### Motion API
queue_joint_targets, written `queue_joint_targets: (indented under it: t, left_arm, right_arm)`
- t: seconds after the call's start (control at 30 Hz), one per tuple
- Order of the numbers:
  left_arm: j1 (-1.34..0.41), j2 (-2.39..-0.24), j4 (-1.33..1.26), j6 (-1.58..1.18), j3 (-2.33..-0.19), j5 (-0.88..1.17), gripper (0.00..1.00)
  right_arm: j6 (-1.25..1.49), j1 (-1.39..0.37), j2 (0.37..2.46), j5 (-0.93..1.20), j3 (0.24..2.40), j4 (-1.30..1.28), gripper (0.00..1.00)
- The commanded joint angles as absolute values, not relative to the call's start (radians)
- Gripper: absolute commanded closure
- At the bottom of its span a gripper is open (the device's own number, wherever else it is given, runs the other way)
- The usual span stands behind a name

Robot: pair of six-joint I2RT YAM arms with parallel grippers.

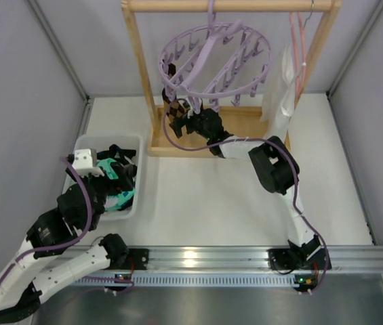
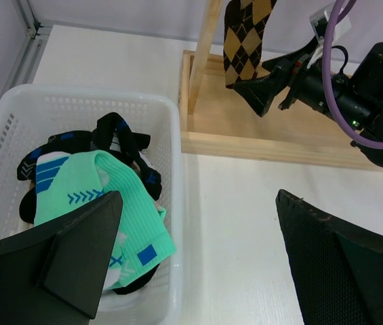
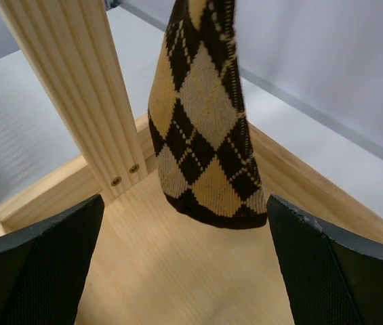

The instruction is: Remove the socks clipped to the hanger

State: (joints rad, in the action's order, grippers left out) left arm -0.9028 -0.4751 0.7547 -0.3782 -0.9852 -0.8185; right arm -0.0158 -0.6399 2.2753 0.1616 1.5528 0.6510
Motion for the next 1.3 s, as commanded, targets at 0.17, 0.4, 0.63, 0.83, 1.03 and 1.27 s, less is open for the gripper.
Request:
queue_joint_targets:
  t: [0.17,0.4,0.63,0.83,1.03,1.27]
  left_arm:
    - [-0.900,-0.433,0.716,-0.380,-0.922,-0.756,0.02]
    - [-0.900,-0.445,0.713,-0.379,-0.914,-0.755,0.02]
    - [-0.900,-0.469,0.713,-0.365,-0.900,-0.755,0.02]
    - [-0.899,-0.471,0.715,-0.364,-0.897,-0.755,0.02]
    - [-0.899,-0.457,0.715,-0.365,-0.896,-0.761,0.02]
    - [-0.896,-0.451,0.712,-0.376,-0.899,-0.755,0.02]
  right_arm:
    - [-0.084,-0.624,2.414,0.222,1.831,0.609,0.00]
    - [-0.061,-0.614,2.487,0.143,1.933,0.617,0.01]
    - [-0.060,-0.615,2.520,0.029,1.967,0.656,0.01]
    - [-0.123,-0.612,2.554,0.043,2.032,0.660,0.08]
    - [-0.078,-0.601,2.533,0.138,1.987,0.775,0.78]
    - [0.050,-0.612,2.355,0.242,1.664,1.005,1.00]
